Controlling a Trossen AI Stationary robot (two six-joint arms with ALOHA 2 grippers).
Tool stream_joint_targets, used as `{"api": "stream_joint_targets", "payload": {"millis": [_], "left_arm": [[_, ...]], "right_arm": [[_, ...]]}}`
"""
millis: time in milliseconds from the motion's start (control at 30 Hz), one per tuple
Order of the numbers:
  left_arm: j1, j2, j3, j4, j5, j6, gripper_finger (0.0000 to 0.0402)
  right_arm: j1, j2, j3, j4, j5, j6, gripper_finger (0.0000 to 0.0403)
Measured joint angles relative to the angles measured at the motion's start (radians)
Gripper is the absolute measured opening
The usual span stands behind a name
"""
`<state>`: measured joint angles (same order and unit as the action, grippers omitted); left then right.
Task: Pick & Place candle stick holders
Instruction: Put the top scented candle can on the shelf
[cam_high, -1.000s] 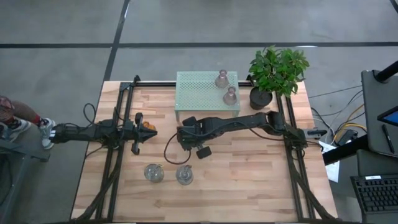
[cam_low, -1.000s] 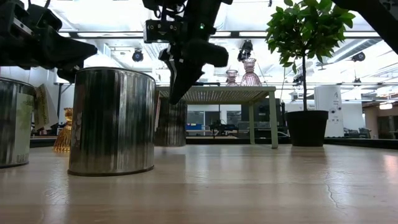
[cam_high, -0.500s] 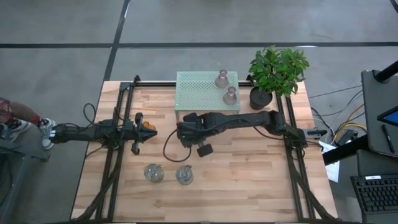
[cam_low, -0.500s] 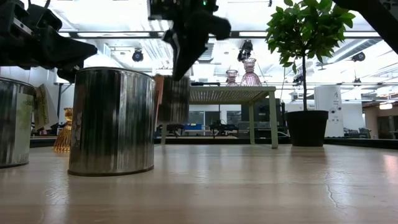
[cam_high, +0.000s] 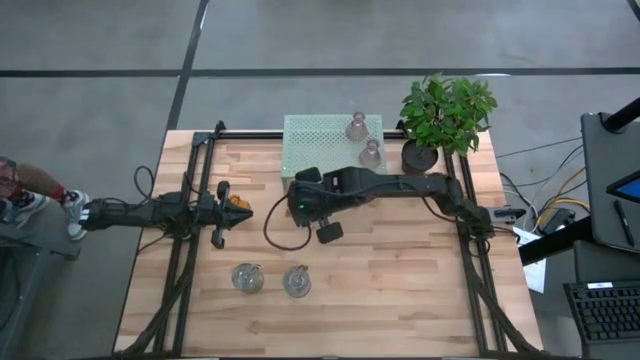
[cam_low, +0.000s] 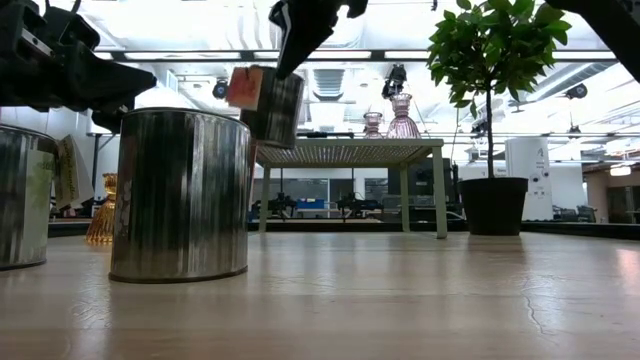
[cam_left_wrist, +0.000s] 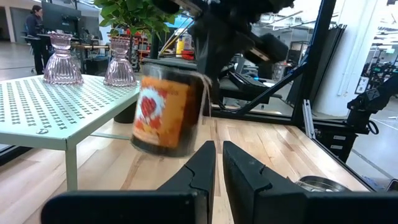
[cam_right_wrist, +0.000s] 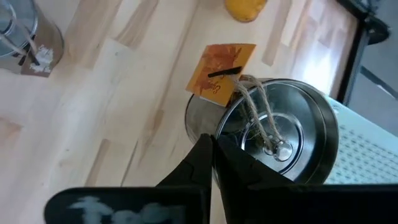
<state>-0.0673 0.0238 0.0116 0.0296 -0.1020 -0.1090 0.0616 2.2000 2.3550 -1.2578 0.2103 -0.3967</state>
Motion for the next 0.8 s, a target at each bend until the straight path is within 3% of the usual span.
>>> {"api": "stream_joint_targets", "payload": {"millis": [233,800], "left_arm": [[0.000,0.000,0.000,0.000,0.000,0.000,0.0035],[0.000,0.000,0.000,0.000,0.000,0.000,0.0035]], "right_arm": [[-0.021,-0.020,0.001,0.005,0.051,-0.020,0.0008],[-0.097,-0.104,0.001,0.072,0.059,-0.062,0.0008]]}}
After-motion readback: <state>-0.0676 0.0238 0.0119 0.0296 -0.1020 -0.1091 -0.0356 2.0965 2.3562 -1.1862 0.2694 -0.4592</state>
